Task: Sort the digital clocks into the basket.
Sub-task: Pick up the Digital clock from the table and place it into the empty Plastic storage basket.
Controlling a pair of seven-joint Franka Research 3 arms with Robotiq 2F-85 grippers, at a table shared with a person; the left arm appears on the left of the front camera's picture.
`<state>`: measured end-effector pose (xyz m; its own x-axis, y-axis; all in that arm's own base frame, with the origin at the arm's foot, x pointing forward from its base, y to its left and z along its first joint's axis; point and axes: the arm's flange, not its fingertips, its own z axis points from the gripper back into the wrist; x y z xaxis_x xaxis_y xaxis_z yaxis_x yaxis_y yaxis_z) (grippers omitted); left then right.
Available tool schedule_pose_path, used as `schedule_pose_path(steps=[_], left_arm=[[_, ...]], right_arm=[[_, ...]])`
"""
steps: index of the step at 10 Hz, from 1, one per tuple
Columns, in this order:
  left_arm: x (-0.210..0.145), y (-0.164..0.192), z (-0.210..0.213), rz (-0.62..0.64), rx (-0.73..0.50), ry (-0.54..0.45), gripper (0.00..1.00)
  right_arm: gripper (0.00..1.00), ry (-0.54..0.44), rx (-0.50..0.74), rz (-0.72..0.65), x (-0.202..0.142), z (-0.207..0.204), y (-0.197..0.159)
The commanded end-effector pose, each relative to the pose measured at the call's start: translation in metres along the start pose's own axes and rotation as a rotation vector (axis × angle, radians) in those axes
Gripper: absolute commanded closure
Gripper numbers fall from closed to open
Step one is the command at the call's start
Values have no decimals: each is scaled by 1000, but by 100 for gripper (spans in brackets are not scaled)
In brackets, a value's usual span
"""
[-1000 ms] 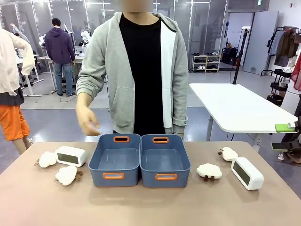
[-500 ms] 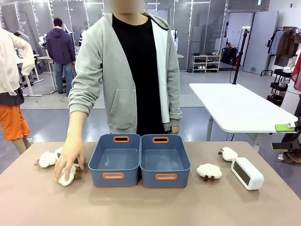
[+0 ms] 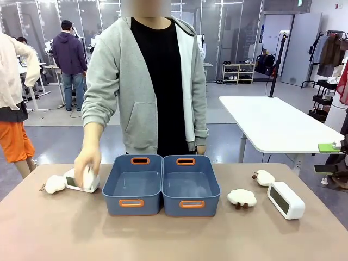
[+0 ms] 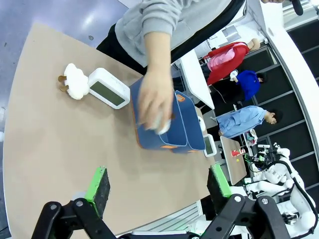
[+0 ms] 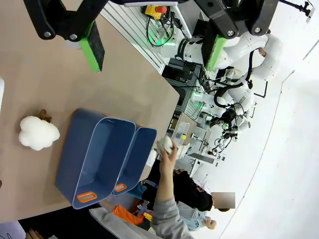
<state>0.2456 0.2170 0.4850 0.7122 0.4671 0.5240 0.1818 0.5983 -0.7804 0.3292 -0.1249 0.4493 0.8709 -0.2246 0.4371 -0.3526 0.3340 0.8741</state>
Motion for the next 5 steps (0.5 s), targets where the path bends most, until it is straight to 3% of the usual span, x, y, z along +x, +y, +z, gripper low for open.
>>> schedule_pose_path(steps=[1, 5], left_arm=[[2, 2, 0, -17, -22, -8, 0], [2, 2, 0, -17, -22, -8, 0]], right_arm=[[0, -3, 11, 6, 1, 0, 0], [0, -3, 11, 6, 1, 0, 0]])
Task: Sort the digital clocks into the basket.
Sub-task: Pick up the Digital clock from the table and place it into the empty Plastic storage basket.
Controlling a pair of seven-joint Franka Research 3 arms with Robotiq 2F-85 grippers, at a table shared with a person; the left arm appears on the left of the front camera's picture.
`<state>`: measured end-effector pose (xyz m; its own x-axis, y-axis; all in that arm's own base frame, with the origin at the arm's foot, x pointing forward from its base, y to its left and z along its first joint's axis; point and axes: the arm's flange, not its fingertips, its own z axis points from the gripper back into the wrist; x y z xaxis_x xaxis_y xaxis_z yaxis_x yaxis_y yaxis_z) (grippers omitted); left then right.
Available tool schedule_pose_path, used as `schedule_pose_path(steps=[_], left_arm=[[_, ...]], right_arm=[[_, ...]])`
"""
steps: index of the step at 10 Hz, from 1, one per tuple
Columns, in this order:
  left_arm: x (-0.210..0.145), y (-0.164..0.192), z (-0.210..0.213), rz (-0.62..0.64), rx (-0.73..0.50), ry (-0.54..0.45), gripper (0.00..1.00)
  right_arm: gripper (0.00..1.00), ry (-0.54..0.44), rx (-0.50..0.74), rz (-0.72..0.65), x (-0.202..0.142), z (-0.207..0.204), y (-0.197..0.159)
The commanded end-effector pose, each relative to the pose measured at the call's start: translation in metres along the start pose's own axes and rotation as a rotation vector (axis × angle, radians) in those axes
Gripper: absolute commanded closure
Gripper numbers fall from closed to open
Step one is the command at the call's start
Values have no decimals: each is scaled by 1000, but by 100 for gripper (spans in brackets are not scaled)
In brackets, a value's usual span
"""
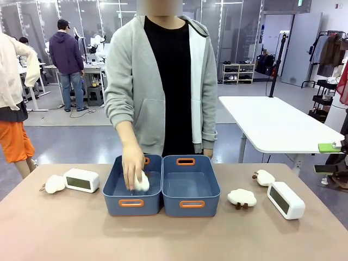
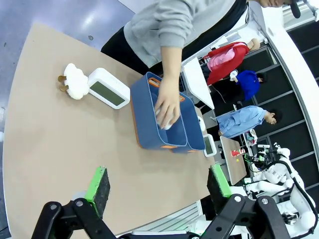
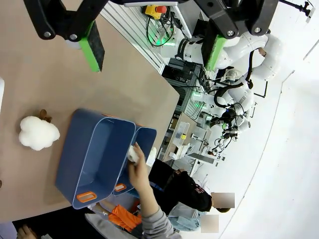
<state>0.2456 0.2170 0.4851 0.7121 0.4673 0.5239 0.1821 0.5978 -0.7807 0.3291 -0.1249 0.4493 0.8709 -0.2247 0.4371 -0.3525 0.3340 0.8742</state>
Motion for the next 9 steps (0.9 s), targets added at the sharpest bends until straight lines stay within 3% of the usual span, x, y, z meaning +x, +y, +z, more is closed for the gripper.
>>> schedule_pose_path(steps=[1, 6, 7, 8, 9], left_arm=[[2, 2, 0, -17, -22, -8, 0], [2, 2, 0, -17, -22, -8, 0], [2, 2, 0, -17, -22, -8, 0], [2, 2, 0, -17, -22, -8, 0], [2, 2, 0, -17, -22, -8, 0]], right_arm=[[0, -3, 11, 6, 1, 0, 0], [0, 0, 0, 0, 0, 0, 0], [0, 174, -52, 65, 9, -24, 9], [0, 250, -287, 151, 20, -45, 7], [0, 295, -440, 185, 36, -59, 4]])
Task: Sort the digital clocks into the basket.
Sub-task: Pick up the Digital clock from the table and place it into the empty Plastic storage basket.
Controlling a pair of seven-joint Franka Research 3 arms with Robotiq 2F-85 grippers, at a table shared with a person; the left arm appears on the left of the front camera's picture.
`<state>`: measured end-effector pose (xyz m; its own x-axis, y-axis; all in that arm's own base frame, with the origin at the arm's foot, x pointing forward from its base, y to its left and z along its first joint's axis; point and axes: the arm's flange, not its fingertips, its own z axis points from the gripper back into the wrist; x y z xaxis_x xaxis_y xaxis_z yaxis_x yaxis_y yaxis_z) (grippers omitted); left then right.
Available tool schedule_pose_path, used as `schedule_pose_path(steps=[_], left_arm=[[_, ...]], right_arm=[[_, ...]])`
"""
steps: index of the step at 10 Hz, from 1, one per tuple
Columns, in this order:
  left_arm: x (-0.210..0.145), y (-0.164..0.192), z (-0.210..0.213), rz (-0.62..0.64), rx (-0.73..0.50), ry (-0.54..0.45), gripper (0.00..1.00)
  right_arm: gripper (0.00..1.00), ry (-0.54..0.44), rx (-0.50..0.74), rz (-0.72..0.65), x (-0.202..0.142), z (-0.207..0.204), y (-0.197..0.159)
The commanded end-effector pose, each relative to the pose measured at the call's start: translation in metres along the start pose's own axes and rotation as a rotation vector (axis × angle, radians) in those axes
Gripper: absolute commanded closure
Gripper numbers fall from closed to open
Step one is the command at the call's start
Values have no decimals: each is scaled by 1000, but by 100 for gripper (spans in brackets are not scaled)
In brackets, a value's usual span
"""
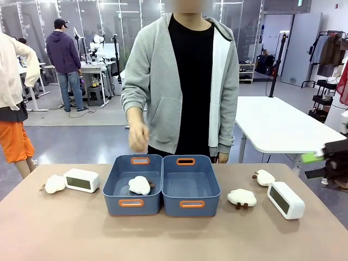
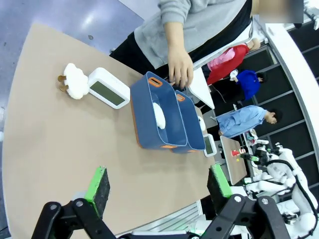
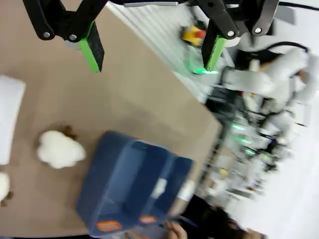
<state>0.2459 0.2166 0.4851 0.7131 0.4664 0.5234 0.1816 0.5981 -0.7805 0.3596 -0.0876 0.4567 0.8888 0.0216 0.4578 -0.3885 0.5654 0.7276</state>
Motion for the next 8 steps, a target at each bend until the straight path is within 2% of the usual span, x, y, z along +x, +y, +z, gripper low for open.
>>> schedule_pose_path(steps=[1, 2, 3, 4, 6, 7, 8], left_arm=[[2, 2, 0, -17, -22, -9, 0], [2, 2, 0, -17, -22, -9, 0], [2, 2, 0, -17, -22, -9, 0], [2, 2, 0, -17, -22, -9, 0], [2, 2, 0, -17, -22, -9, 0], [2, 2, 0, -17, -22, -9, 0], [2, 2, 0, -17, -22, -9, 0]], right_arm=[[0, 92, -213, 41, 37, -22, -10], [0, 95, -331, 58, 51, -36, -24], [0, 134, -389, 73, 61, -50, -33], [0, 129, -481, 99, 69, -58, -43], [0, 115, -608, 45, 84, -75, -75], [0, 87, -724, 30, 86, -82, -103], [0, 85, -706, -31, 88, -86, -112]])
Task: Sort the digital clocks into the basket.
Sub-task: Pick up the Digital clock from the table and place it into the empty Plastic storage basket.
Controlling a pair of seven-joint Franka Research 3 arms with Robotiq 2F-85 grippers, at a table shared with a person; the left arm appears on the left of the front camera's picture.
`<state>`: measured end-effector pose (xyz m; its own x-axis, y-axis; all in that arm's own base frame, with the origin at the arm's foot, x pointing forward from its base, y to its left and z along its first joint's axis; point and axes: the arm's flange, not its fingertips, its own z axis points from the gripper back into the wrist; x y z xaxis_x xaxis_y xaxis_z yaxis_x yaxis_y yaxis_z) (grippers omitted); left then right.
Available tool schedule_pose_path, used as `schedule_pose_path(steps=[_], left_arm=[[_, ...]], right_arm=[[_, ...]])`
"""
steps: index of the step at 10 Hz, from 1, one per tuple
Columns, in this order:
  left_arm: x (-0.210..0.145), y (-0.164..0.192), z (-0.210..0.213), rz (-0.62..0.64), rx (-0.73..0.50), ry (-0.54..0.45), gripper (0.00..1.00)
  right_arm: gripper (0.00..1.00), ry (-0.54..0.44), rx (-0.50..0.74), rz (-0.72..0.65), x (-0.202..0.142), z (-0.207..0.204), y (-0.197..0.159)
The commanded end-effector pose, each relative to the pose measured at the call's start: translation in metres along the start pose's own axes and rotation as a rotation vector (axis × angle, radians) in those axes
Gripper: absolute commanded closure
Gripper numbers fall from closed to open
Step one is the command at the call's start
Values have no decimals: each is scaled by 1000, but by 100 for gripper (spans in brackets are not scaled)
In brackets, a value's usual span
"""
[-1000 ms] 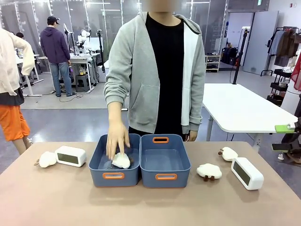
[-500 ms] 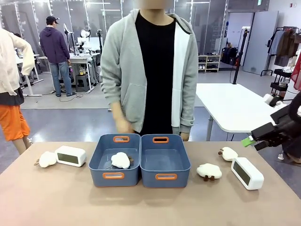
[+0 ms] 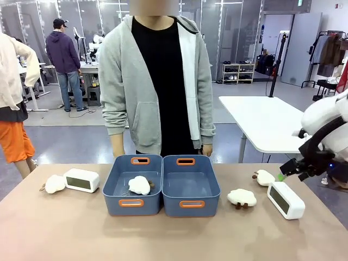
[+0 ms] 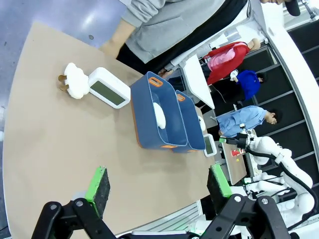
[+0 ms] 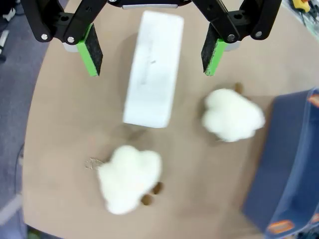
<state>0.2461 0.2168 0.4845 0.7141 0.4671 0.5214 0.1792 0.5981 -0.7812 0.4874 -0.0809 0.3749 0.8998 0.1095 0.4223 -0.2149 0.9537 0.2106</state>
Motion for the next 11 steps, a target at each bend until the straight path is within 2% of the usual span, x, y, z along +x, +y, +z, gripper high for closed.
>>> schedule_pose_path(steps=[1, 8, 11], left_arm=[[2, 1, 1, -19, -24, -10, 0], [2, 1, 1, -19, -24, -10, 0], [2, 1, 1, -19, -24, -10, 0]], right_arm=[[0, 43, -37, -84, 15, -14, -5], [0, 209, -95, -94, 17, -77, -3], [0, 227, -79, -96, 11, -78, 2]])
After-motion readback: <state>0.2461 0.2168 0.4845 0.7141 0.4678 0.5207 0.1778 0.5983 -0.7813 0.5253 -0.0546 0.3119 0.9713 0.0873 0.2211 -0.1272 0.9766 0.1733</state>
